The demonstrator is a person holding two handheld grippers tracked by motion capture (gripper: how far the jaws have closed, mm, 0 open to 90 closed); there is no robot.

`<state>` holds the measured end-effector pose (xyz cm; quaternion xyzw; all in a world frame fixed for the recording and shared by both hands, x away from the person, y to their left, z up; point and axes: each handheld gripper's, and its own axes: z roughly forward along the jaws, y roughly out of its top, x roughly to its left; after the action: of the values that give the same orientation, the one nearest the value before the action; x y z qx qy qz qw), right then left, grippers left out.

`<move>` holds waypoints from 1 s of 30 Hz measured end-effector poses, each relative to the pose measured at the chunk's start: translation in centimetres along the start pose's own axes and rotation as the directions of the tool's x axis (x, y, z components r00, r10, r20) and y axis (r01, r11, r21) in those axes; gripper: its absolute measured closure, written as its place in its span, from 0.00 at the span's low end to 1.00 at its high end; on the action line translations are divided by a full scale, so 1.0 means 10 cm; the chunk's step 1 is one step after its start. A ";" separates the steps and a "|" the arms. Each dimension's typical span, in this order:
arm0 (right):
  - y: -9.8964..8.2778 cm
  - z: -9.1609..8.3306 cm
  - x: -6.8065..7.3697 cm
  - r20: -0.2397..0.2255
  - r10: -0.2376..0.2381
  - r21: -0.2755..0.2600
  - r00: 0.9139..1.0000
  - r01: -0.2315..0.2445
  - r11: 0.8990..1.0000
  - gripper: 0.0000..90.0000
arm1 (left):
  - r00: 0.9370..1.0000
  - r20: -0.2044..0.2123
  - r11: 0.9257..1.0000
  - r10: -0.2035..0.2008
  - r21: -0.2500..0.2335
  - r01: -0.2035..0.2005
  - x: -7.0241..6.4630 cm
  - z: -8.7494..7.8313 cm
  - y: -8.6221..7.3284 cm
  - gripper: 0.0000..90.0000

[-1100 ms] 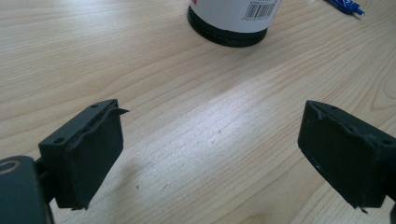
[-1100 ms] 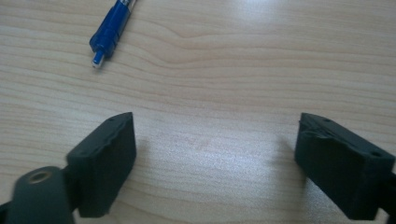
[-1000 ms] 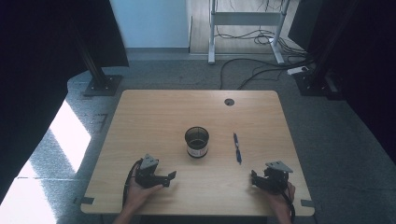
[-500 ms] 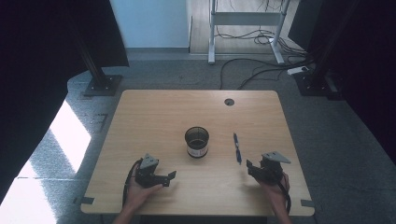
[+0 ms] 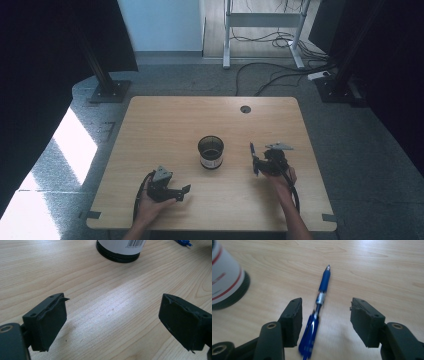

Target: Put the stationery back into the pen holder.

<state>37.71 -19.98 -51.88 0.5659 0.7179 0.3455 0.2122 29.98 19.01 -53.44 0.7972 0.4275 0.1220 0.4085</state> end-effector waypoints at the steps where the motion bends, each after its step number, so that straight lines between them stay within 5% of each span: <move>1: 0.02 0.04 0.00 0.002 0.007 0.004 1.000 -0.007 1.000 0.49 | 1.000 -0.001 1.000 0.001 0.000 -0.001 0.00 0.00 0.00 0.09; 20: 0.27 0.54 0.04 0.023 0.053 0.096 0.998 -0.055 0.994 0.64 | 1.000 0.007 1.000 -0.009 -0.001 0.009 0.02 -0.01 -0.01 0.10; 25: 0.28 0.56 0.06 0.032 0.036 0.119 0.999 -0.039 0.992 0.68 | 1.000 0.007 1.000 -0.003 0.002 0.003 0.01 -0.01 -0.01 0.10; 30: 0.27 0.56 0.09 0.093 -0.005 0.130 0.996 -0.007 0.992 0.73 | 1.000 0.008 1.000 -0.004 0.008 0.004 0.00 0.01 -0.01 0.10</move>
<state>43.21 -17.39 -53.54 0.5945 0.7279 0.2712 0.2080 29.97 19.04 -53.61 0.7984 0.4280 0.1163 0.4072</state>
